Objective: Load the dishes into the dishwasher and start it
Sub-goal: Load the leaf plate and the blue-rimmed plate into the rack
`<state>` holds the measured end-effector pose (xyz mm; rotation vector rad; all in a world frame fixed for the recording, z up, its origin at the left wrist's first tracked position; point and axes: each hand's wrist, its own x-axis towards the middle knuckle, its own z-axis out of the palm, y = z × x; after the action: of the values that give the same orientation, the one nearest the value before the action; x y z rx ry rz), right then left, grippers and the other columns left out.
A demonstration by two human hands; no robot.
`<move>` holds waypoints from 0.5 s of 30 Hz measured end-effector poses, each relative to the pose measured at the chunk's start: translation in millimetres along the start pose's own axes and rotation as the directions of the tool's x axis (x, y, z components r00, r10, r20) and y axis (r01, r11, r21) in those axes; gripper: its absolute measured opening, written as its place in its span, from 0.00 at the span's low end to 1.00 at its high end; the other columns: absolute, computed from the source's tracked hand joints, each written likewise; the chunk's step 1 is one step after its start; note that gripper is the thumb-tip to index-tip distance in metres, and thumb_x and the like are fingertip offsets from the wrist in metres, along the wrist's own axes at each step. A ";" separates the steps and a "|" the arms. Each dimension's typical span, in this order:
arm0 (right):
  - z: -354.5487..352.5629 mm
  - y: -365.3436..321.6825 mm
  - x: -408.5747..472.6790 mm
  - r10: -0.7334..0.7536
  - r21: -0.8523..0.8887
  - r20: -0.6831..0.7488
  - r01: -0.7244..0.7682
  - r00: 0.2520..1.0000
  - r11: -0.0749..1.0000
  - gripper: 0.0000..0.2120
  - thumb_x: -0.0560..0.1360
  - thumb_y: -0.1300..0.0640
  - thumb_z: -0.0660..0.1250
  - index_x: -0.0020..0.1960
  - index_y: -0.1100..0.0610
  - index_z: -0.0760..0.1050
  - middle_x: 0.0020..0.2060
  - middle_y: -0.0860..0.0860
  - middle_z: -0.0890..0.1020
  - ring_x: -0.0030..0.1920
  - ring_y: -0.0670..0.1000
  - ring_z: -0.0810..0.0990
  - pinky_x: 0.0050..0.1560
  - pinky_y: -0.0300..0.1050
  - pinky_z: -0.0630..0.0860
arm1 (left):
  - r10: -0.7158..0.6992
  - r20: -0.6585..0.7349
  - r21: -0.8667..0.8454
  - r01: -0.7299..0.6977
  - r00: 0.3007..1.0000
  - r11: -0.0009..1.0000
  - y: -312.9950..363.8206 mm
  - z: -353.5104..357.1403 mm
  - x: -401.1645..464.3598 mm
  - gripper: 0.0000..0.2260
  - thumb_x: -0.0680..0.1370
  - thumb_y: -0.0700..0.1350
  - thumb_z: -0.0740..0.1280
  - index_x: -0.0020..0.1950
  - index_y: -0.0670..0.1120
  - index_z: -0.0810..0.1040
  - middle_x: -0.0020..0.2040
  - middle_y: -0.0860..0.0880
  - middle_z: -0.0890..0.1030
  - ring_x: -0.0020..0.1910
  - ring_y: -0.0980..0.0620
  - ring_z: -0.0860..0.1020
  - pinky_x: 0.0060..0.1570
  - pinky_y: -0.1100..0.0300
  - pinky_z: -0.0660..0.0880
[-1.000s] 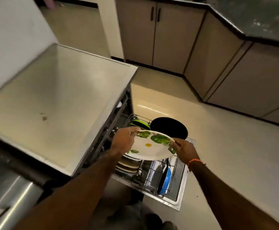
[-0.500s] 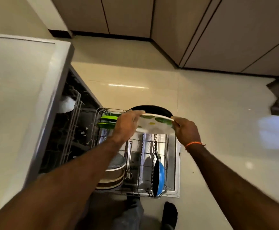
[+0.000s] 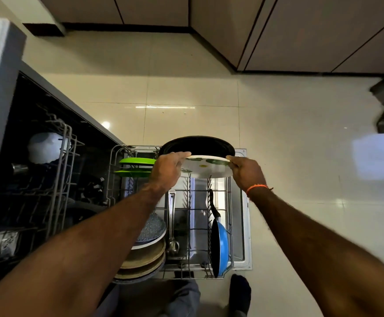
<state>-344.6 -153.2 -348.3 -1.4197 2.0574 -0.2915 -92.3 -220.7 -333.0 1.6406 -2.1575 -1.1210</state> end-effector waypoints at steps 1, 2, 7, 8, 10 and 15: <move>5.2 1.7 0.7 0.005 -0.010 0.011 -0.005 1.000 1.000 0.15 0.81 0.54 0.64 0.66 0.50 0.79 0.59 0.56 0.83 0.57 0.59 0.81 0.58 0.45 0.74 | -0.018 0.006 0.011 0.018 1.000 1.000 -2.5 1.1 -0.6 0.17 0.82 0.38 0.65 0.70 0.48 0.78 0.66 0.46 0.81 0.64 0.47 0.80 0.66 0.52 0.76; 8.8 1.4 0.5 0.013 -0.021 0.012 -0.013 1.000 1.000 0.15 0.82 0.53 0.63 0.67 0.49 0.78 0.60 0.55 0.83 0.58 0.59 0.81 0.59 0.46 0.74 | -0.036 0.005 0.015 0.036 0.999 0.999 -5.0 1.7 -0.9 0.17 0.82 0.38 0.65 0.71 0.47 0.77 0.66 0.45 0.81 0.62 0.47 0.81 0.65 0.52 0.77; 5.6 -13.4 -4.2 0.109 -0.038 0.020 -0.108 0.994 0.993 0.21 0.83 0.53 0.59 0.74 0.54 0.69 0.67 0.57 0.77 0.65 0.59 0.76 0.64 0.50 0.72 | -0.148 0.013 0.046 0.147 0.989 0.988 -1.1 -15.0 -7.4 0.25 0.81 0.41 0.68 0.78 0.45 0.68 0.74 0.44 0.73 0.73 0.46 0.72 0.73 0.50 0.69; 2.3 -17.4 -6.9 0.122 -0.037 0.006 -0.122 0.993 0.992 0.21 0.82 0.53 0.60 0.75 0.54 0.68 0.68 0.56 0.76 0.66 0.59 0.76 0.65 0.51 0.72 | -0.159 0.014 0.049 0.158 0.987 0.986 1.5 -20.0 -9.3 0.25 0.81 0.43 0.68 0.78 0.45 0.67 0.75 0.44 0.72 0.73 0.46 0.71 0.73 0.51 0.69; -5.7 -26.1 -15.8 0.122 -0.046 -0.001 -0.122 0.993 0.991 0.23 0.80 0.53 0.63 0.75 0.55 0.68 0.69 0.56 0.76 0.66 0.59 0.76 0.65 0.53 0.73 | -0.176 0.009 0.065 0.175 0.984 0.982 8.9 -32.8 -18.4 0.26 0.81 0.45 0.68 0.78 0.46 0.67 0.74 0.44 0.73 0.72 0.45 0.71 0.72 0.53 0.69; -30.9 -51.1 -49.0 0.108 -0.054 0.049 -0.105 0.993 0.993 0.26 0.77 0.57 0.66 0.75 0.56 0.67 0.70 0.57 0.74 0.67 0.60 0.75 0.66 0.54 0.74 | -0.208 0.026 0.124 0.204 0.978 0.971 34.3 -59.2 -60.0 0.25 0.80 0.47 0.68 0.77 0.46 0.69 0.73 0.46 0.74 0.71 0.46 0.73 0.71 0.54 0.69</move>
<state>-312.3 -134.3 -280.7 -1.3277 2.1025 -0.1573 -62.0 -190.1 -252.9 1.9498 -2.1563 -1.1032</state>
